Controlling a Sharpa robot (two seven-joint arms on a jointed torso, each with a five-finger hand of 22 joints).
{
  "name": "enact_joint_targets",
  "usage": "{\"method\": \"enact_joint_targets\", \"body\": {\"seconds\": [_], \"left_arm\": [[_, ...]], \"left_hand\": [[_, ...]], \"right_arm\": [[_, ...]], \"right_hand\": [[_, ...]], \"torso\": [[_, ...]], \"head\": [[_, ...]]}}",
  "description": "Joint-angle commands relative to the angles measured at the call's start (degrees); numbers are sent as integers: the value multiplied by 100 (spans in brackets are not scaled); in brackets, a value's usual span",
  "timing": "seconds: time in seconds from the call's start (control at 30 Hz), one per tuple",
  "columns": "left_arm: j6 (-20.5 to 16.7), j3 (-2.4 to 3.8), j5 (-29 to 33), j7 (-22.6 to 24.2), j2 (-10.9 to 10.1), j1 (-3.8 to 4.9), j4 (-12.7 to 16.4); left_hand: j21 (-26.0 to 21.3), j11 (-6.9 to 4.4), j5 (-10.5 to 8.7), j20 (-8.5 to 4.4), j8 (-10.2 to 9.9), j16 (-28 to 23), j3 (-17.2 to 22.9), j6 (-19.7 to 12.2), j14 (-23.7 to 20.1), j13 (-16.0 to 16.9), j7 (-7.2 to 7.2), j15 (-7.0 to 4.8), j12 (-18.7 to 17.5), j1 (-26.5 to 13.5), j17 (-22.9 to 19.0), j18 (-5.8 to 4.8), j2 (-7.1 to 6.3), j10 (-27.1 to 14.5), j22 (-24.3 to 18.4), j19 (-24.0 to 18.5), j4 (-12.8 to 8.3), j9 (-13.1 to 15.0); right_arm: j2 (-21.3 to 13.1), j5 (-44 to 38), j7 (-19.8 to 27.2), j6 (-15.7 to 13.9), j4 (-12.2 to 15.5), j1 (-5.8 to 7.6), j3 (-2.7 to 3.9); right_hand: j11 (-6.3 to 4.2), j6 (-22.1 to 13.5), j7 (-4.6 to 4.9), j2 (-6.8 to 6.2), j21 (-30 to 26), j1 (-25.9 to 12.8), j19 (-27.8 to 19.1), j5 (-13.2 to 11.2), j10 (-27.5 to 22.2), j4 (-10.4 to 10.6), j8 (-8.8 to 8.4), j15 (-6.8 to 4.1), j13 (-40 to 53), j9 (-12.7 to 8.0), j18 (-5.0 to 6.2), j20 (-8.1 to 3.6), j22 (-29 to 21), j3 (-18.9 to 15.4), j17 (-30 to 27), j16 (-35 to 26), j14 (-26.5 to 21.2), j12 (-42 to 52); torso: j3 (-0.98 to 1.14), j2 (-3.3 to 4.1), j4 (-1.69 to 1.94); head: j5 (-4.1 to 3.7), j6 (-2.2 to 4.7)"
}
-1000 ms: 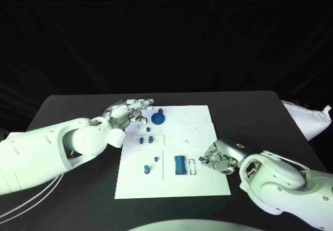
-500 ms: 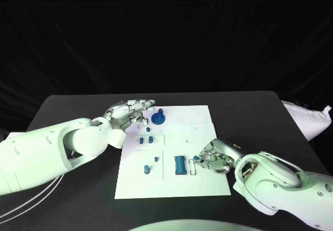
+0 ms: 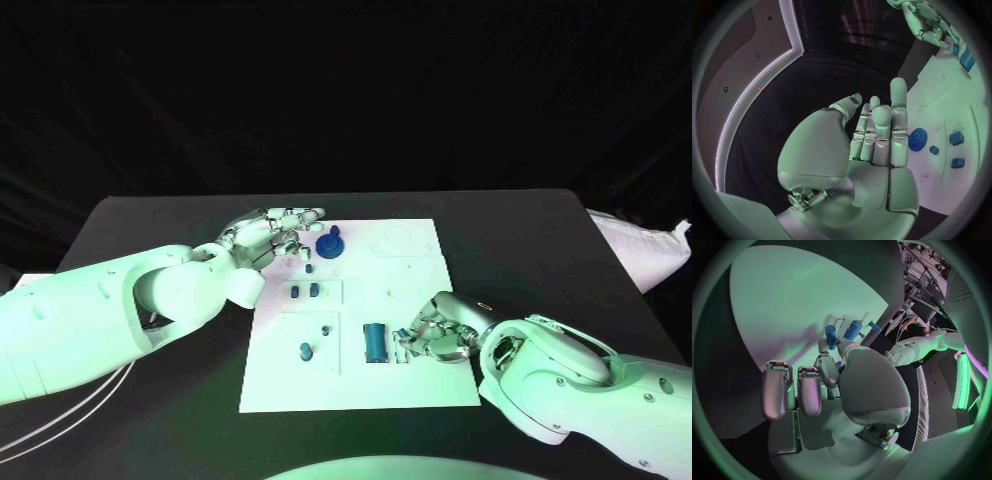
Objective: Assemble the parts on the task board
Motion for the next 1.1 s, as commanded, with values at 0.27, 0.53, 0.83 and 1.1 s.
{"method": "enact_joint_targets", "body": {"seconds": [0.27, 0.53, 0.83, 1.1], "left_arm": [[112, 4, -84, -17, -2, 1, 19], [133, 4, -141, -48, -11, 1, 19], [158, 4, -189, -85, -20, 2, 19], [185, 4, -252, -101, -21, 2, 27]], "left_hand": [[4, -16, 21, 3, 33, 18, 11, -52, -25, -1, 10, -3, 28, 44, -12, 111, 35, -42, -8, -31, -43, 7], [5, -15, 21, 3, 35, 15, 12, -53, -29, -2, 11, -3, 30, 49, -23, 111, 35, -45, -8, -32, -48, 7], [5, -14, 20, 3, 35, 18, 13, -55, -28, -2, 11, -3, 31, 53, -18, 111, 32, -48, -9, -32, -51, 7], [5, -14, 20, 3, 35, 18, 13, -55, -28, -2, 11, -3, 31, 53, -18, 111, 32, -48, -9, -32, -51, 7]], "right_arm": [[65, -288, -139, 552, -33, -8, -1], [103, -326, -138, 579, -42, -8, -1], [140, -408, -132, 606, -11, -7, -1], [149, -420, -134, 601, -19, -7, -1]], "right_hand": [[-29, 151, -68, 10, 50, -220, 44, 483, 114, 14, 107, -51, 182, 87, -100, -30, 86, -280, 970, 52, 492, 288], [-46, 177, -87, 38, 59, -255, 52, 583, 128, 22, 144, -66, 207, 122, -104, -43, 103, -362, 993, 68, 497, 319], [-67, 219, -111, 86, 78, -315, 66, 615, 169, 56, 195, -82, 279, 168, -110, -55, 134, -456, 1024, 89, 503, 426], [-76, 211, -120, 122, 78, -573, 70, 933, 185, 204, 245, -94, 314, 238, -111, -71, 139, -823, 1021, 86, 501, 452]], "torso": [[4, 1, -6], [4, 0, -5], [2, 0, -8], [3, -2, -7]], "head": [[26, -9], [27, -9], [31, -12], [31, -10]]}}
